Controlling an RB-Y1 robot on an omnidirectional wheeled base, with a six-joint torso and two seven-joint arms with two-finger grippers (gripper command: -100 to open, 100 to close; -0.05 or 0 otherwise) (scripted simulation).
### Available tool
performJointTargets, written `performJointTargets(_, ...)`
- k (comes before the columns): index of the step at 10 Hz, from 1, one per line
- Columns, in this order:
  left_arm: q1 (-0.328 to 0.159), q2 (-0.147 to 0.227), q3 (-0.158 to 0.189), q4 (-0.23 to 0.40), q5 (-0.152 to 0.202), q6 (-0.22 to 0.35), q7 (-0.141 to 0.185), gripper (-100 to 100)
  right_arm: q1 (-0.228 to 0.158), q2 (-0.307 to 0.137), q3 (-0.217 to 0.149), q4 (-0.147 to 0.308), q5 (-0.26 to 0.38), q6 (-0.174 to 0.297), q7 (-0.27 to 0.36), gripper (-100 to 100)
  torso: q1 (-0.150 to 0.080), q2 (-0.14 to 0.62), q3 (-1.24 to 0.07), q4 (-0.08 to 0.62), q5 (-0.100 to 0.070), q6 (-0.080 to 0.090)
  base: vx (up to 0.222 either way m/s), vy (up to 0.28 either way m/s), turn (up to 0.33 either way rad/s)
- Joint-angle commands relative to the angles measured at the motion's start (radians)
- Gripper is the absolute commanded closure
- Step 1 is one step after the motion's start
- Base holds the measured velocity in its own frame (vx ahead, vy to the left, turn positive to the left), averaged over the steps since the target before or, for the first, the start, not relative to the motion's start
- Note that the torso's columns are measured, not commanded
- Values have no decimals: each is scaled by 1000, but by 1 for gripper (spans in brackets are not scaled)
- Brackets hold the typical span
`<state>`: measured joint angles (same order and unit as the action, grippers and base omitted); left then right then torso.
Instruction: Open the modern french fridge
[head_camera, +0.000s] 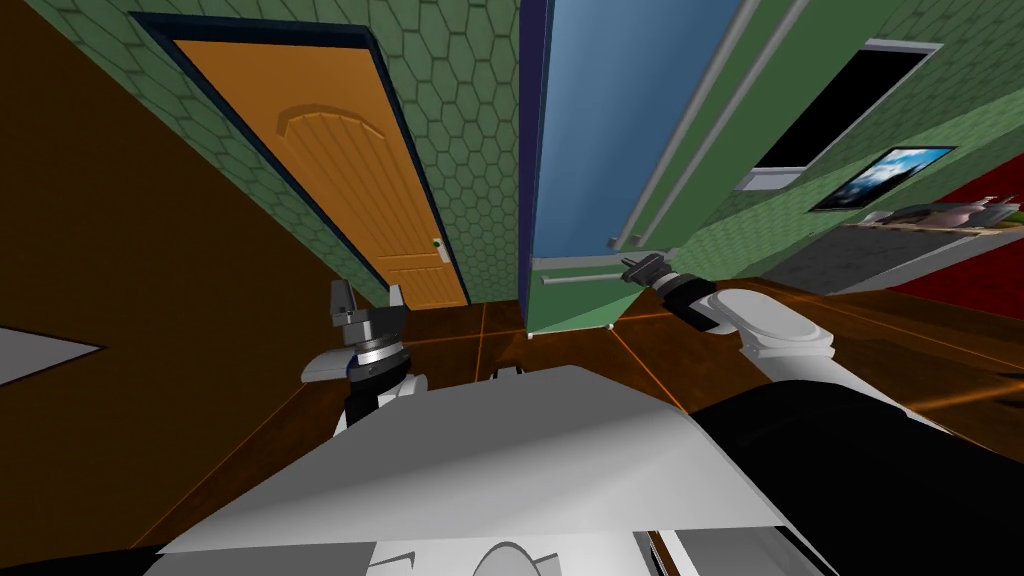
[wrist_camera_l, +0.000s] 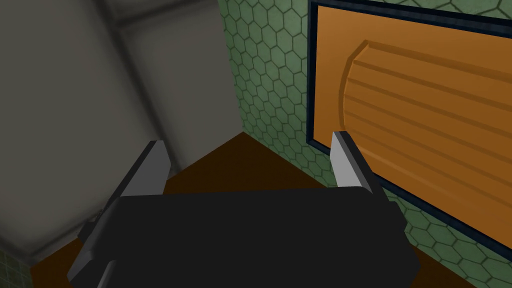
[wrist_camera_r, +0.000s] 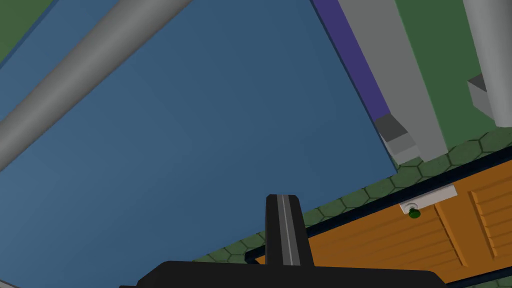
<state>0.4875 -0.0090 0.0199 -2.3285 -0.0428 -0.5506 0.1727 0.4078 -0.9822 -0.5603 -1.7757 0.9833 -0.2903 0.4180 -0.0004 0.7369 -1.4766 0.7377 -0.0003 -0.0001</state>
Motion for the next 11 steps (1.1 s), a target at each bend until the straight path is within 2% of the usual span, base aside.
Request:
performJointTargets(1, 0, 0, 0, 0, 0, 0, 0, 0, -7, -7, 3, 31, -23, 3, -23, -100, -7, -2, -1, -1, -1, -1, 91, -44, 50)
performJointTargets(3, 0, 1, 1, 0, 0, 0, 0, 0, -14, -12, 5, 56, -41, 2, -41, -100, -14, -8, -5, -3, -4, 0, 159, -174, 46)
performJointTargets(6, 0, 1, 1, 0, 0, 0, 0, 0, -29, -24, 9, 109, -81, 1, -79, -100, 5, 2, 1, 1, 2, 0, 152, -153, 51)
performJointTargets(9, 0, 1, 1, 0, 0, 0, 0, 0, -44, -38, 14, 164, -124, -1, -120, -100, -3, 1, 0, 0, -1, 0, 168, -201, 55)
performJointTargets(11, 0, 1, 1, 0, 0, 0, 0, 0, -38, -36, 13, 150, -116, 2, -115, -100, 7, 5, 3, 1, 2, 0, 45, -50, 9)
